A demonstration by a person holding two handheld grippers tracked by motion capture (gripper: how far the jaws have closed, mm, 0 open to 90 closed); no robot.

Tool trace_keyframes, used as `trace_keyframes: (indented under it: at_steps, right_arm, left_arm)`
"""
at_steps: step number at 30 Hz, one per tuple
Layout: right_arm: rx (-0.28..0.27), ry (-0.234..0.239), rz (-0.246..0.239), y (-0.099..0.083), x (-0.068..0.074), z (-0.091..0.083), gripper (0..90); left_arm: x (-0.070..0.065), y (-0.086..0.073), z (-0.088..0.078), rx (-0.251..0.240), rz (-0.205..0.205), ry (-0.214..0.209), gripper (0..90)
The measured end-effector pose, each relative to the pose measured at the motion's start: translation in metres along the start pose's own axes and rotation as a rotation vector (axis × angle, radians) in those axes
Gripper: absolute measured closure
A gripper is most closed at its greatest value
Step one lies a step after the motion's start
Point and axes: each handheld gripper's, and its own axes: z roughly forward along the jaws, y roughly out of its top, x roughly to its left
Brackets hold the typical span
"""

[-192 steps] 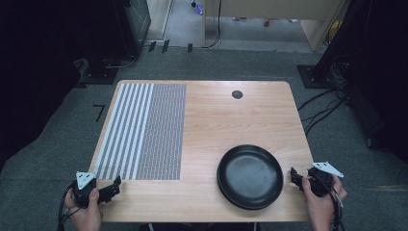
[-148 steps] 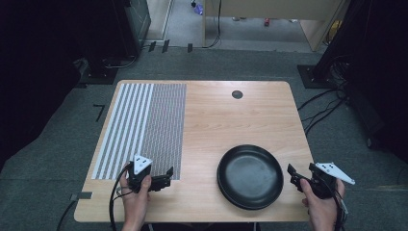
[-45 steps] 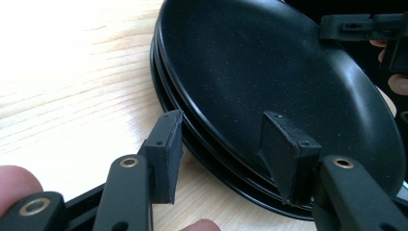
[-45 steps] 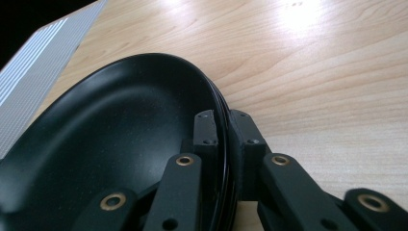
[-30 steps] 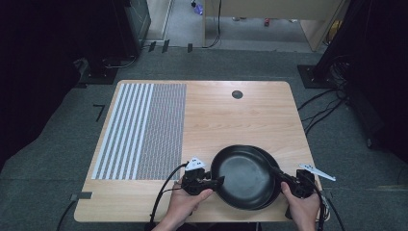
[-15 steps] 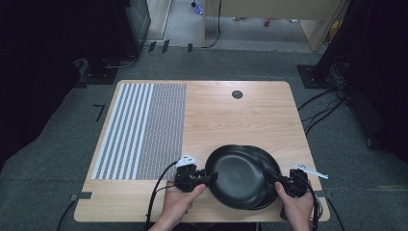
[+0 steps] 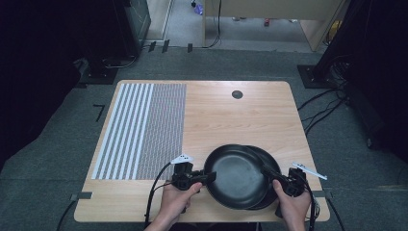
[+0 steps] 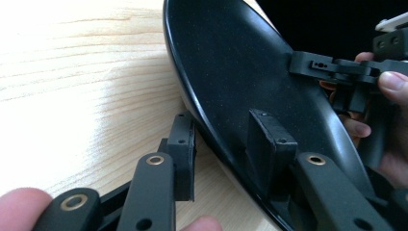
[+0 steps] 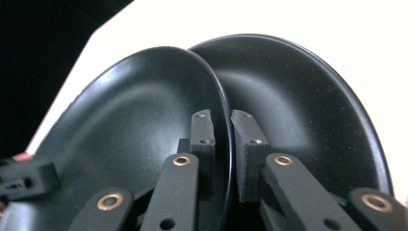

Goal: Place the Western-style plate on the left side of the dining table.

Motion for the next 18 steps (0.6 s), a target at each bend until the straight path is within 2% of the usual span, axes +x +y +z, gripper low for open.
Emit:
trace_keyframes:
  at_steps: [1, 6, 10, 18]
  right_arm:
    - [0.000, 0.000, 0.000, 0.0000, 0.0000, 0.0000, 82.6]
    - [-0.038, 0.056, 0.103, 0.0029, -0.0006, -0.0040, 82.6]
    - [-0.030, 0.048, 0.114, 0.0031, -0.0003, -0.0029, 82.8]
    - [-0.020, 0.052, 0.116, 0.0075, 0.0050, -0.0028, 82.5]
  left_arm:
    - [0.0000, 0.0000, 0.0000, 0.000, 0.000, 0.000, 66.2]
    - [-0.0053, 0.0045, -0.0051, 0.002, 0.011, -0.018, 70.3]
    - [-0.0030, 0.0040, -0.0046, 0.008, -0.010, -0.025, 70.3]
    - [-0.0044, 0.0063, -0.0091, 0.009, -0.021, -0.026, 70.5]
